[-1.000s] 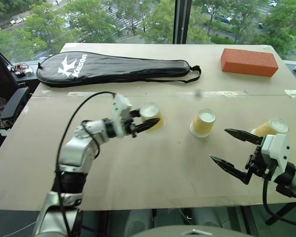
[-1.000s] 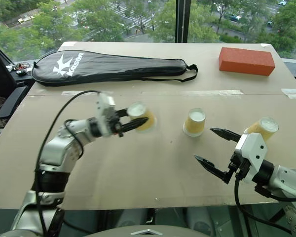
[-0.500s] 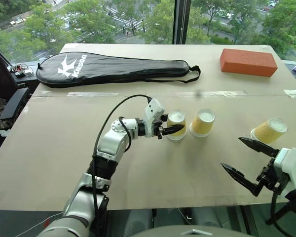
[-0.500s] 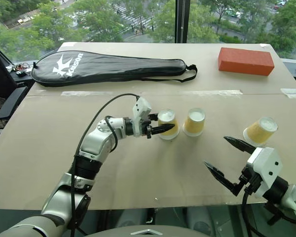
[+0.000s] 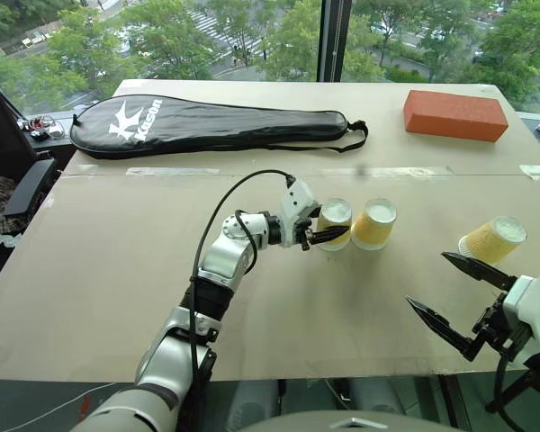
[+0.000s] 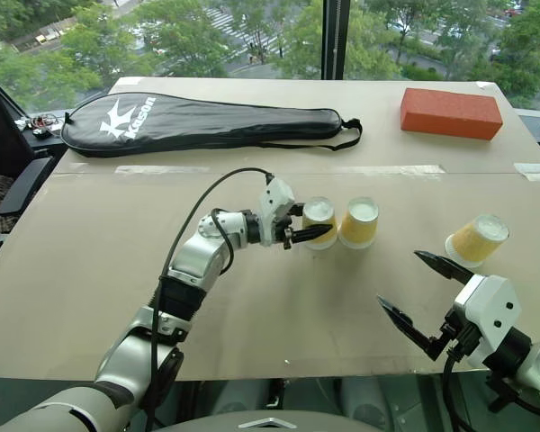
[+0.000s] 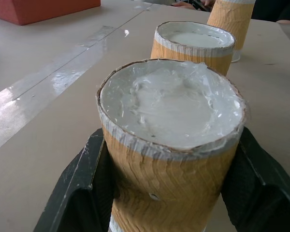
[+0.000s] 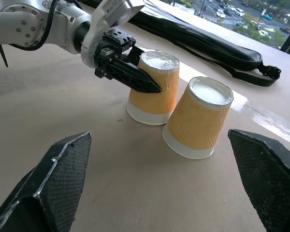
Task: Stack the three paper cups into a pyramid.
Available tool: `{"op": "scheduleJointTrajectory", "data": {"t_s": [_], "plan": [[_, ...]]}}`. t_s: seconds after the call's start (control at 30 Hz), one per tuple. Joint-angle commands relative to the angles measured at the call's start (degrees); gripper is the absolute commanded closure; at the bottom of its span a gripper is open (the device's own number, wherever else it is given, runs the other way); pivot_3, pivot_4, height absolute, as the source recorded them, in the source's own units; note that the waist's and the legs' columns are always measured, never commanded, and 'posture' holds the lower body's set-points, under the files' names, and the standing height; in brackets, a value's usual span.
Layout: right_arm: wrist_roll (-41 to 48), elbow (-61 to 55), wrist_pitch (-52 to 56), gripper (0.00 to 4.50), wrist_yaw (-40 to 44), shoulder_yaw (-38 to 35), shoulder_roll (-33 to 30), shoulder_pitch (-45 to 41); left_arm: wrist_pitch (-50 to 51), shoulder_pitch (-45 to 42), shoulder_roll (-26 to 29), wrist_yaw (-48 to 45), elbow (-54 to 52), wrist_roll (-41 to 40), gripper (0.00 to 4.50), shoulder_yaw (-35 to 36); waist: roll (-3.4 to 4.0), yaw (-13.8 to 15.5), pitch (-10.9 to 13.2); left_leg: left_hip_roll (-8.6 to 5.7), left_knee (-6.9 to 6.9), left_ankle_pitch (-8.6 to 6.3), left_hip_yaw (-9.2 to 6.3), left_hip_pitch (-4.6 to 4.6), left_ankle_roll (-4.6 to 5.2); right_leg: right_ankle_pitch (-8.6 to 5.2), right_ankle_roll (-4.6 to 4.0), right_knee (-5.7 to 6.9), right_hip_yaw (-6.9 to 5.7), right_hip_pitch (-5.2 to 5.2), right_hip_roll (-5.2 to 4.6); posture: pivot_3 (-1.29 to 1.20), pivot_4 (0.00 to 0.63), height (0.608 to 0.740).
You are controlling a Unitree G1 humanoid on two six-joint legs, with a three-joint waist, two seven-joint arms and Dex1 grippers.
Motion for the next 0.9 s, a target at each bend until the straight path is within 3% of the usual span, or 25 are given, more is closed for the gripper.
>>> {"op": "scheduleJointTrajectory", "data": {"t_s": [0.03,0.2,0.3,0.43,0.63,0.9], "plan": [[-0.1,-0.9,-1.0,0.0,-0.6,-1.2,0.3,0.3,-1.2,-0.2,-0.6,-0.4,-0.5,-0.1,0.05,0.5,0.0,0.0,0.0,0.0,0.0,0.0,0.0,0.0,0.0,0.0,0.0,0.0,0.0,0.0,0.0,0.0,0.15,0.74],[1.3,0.9,2.9,0.0,-7.3,-3.7,1.2,-4.5,4.2,2.1,1.2,-2.0,-8.5,-5.8,0.05,4.2,0.0,-0.3,0.0,0.02,0.0,0.0,-0.1,-0.01,0.0,0.03,-0.04,0.0,0.02,-0.01,-0.01,0.0,0.15,0.74],[-2.3,2.9,3.9,0.0,-11.4,-4.6,0.9,-8.1,7.3,4.0,3.3,-2.1,-13.3,-8.2,0.05,6.0,0.03,-0.1,0.0,0.03,0.0,0.0,-0.18,0.02,0.0,0.06,-0.1,0.01,0.02,-0.02,-0.01,0.0,0.15,0.74],[-6.0,6.2,6.5,0.0,-17.1,-5.8,0.8,-12.6,10.4,7.6,7.0,-2.3,-20.2,-10.9,0.05,8.6,0.08,-0.1,0.0,0.03,0.0,0.0,-0.16,0.01,0.0,0.1,-0.16,0.0,0.03,-0.02,-0.02,0.0,0.15,0.74],[-5.5,10.6,15.7,0.0,-22.5,-10.0,-1.1,-18.6,17.4,16.3,13.8,-5.8,-36.0,-21.9,0.05,13.5,0.11,-0.2,0.0,0.15,-0.02,0.0,-0.17,-0.01,0.0,0.11,-0.19,0.0,0.03,-0.03,-0.06,0.0,0.15,0.74],[-8.0,16.1,24.4,0.0,-26.4,-6.7,-2.2,-26.1,21.5,26.6,19.1,-6.3,-49.3,-31.7,0.05,16.4,0.17,-0.2,0.0,0.22,-0.02,0.0,-0.08,0.03,0.0,0.02,-0.05,0.0,0.08,-0.03,-0.05,0.0,0.15,0.74]]}}
